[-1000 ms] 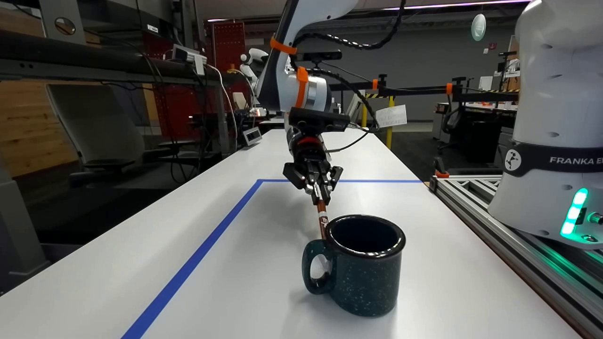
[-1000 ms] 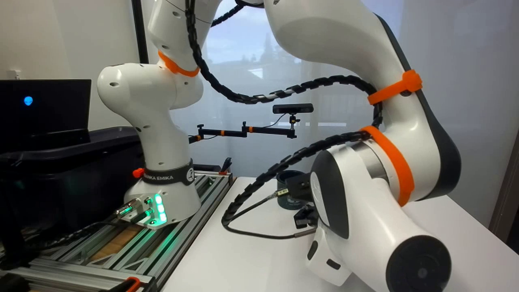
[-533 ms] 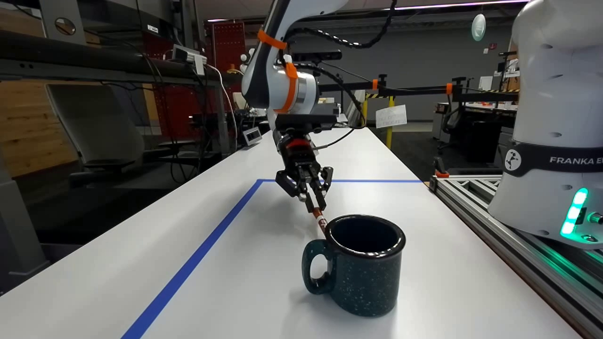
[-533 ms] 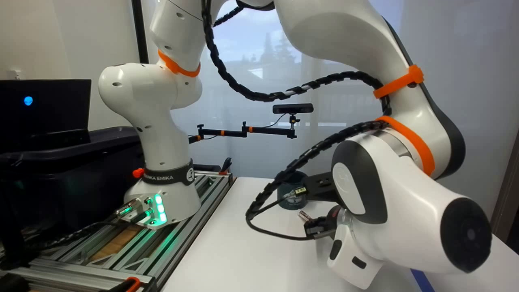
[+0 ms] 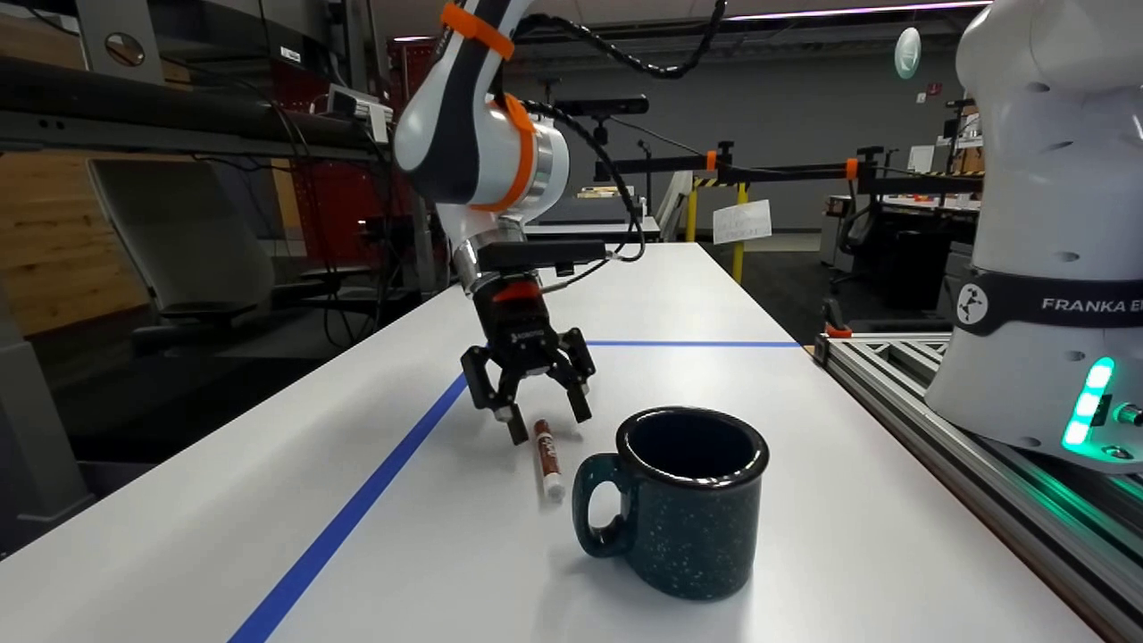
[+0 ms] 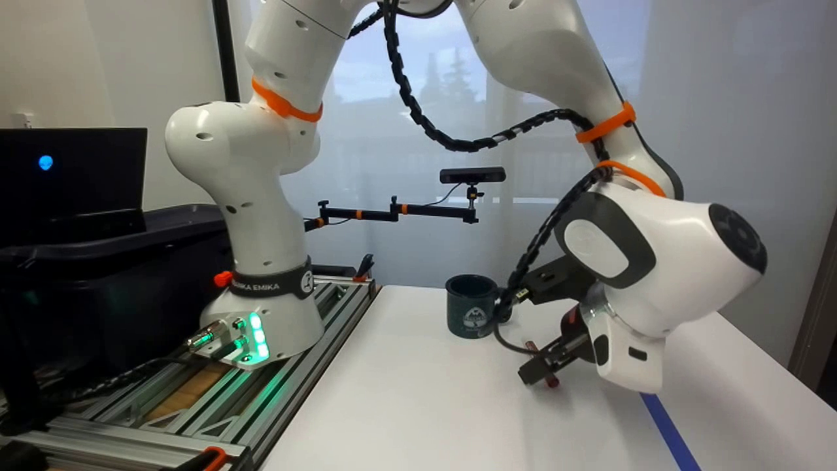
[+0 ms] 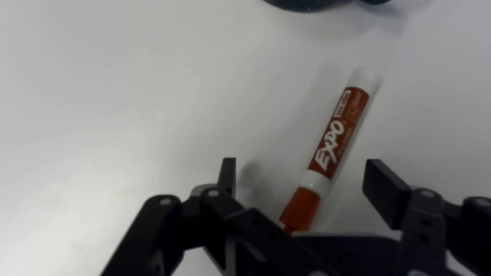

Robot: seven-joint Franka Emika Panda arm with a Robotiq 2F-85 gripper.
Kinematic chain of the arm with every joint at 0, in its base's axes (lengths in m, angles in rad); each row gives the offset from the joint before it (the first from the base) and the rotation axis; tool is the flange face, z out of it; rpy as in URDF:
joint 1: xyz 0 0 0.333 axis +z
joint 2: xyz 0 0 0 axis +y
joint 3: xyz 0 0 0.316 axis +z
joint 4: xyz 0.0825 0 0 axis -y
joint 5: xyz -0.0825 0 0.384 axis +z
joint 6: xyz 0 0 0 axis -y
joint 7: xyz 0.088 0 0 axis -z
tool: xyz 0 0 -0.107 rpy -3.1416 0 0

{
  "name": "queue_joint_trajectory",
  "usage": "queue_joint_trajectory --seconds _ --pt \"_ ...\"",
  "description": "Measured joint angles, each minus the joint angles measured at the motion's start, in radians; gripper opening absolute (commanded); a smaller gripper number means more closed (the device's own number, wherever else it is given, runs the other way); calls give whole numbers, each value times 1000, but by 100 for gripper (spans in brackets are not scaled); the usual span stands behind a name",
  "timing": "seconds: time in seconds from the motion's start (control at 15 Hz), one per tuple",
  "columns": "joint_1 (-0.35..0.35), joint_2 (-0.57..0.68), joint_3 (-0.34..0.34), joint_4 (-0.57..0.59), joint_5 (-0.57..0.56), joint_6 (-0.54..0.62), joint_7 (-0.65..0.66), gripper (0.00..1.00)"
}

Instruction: Remove the marker from the mug

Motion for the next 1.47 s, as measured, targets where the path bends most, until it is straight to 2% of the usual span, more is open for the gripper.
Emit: queue_joint_trajectory --seconds 0.27,0.53,0.93,1.47 --pt "75 -125 18 -44 -174 74 82 100" --pt "140 -250 24 -95 -404 103 189 100" --pt "183 -382 30 -207 -765 189 358 100" --pt "184 -414 32 -242 -791 206 369 100"
